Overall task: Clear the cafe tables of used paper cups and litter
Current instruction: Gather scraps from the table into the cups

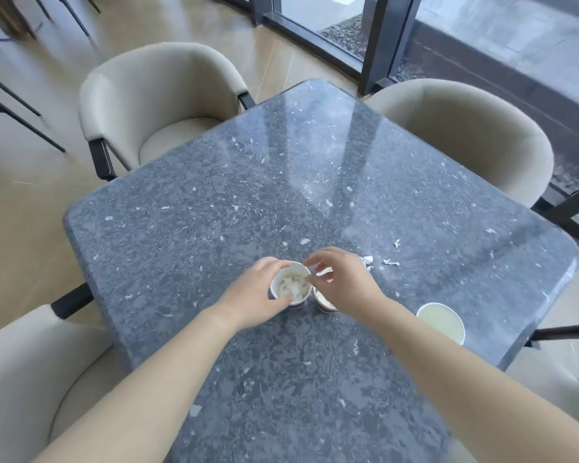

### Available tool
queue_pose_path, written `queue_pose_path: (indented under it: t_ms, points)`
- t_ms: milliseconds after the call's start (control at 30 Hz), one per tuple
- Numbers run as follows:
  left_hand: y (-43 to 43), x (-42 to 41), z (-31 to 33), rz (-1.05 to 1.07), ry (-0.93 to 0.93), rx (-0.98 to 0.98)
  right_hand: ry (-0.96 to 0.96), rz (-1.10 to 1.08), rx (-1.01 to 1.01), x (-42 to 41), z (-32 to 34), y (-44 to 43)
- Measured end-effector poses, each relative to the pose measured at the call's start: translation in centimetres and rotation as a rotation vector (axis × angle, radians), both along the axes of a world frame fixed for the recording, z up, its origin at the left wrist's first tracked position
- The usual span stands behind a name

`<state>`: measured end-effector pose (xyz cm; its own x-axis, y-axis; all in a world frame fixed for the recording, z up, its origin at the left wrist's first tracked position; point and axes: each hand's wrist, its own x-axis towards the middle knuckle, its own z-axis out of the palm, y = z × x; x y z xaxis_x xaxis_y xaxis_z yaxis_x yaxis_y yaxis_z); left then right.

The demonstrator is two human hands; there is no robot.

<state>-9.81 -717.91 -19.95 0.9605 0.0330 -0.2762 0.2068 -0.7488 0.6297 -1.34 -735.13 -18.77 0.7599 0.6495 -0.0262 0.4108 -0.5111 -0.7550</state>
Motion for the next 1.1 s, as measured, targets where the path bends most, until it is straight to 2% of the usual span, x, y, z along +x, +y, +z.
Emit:
queue_pose_path:
  t_ms: [200, 533, 867, 1033, 1100]
  points:
    - [-2.6, 1.6, -0.6, -0.038, 0.036, 0.3, -0.081, -0.097, -0.102, 3.2, -0.1, -5.0]
    - [-3.3, 5.4, -1.5, 0.2, -0.057, 0.247, -0.052, -0.01, -0.327, 8.4, -3.7, -8.8]
    - [-2.0, 7.9, -1.1, 0.157, 0.026, 0.292, 0.051, 0.194, -0.53, 10.2, -6.5, -6.2]
    - [-1.9, 7.5, -1.3, 0.123, 0.033, 0.265, 0.032, 0.172, -0.557, 10.2, -7.1, -5.5]
    - [-1.7, 7.3, -1.3, 0.111, 0.03, 0.245, 0.02, 0.105, -0.499, 10.1, -6.4, -4.8]
